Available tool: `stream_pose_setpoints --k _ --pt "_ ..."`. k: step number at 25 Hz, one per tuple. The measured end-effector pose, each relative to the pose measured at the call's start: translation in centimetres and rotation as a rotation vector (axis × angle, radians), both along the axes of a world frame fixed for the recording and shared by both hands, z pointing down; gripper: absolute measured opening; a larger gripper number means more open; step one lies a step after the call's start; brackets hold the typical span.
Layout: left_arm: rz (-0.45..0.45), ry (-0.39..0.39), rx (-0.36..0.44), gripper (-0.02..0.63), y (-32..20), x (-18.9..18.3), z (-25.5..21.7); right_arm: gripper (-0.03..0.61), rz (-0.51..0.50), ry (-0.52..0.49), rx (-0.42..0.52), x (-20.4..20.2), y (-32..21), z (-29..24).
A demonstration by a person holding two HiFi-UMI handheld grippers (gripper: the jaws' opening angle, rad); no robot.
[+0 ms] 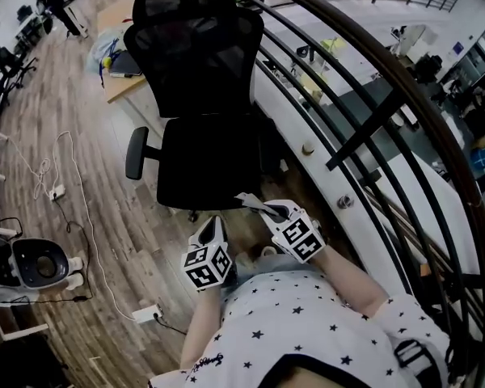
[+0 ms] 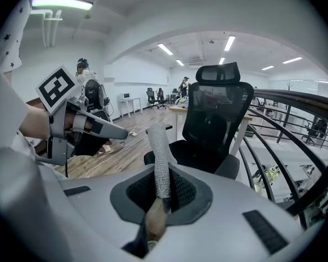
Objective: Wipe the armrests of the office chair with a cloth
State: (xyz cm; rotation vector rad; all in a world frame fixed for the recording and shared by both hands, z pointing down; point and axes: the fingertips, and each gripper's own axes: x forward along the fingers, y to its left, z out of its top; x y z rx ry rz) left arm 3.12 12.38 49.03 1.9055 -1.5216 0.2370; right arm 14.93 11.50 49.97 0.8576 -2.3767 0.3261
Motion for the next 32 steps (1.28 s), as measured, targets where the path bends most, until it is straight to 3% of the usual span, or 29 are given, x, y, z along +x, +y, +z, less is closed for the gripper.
stream_pose_setpoints --k 20,32 --pt "-0.009 0.008 0.006 0.008 -9.1 -16.3 -0.7 0.025 0.024 0.001 0.011 -14.9 -8.7 -1.4" --pt "0.033 0.014 -0.014 0.008 -13.0 -25.3 -0.2 0.025 0.049 0.016 0.023 -24.2 -13.2 -1.6"
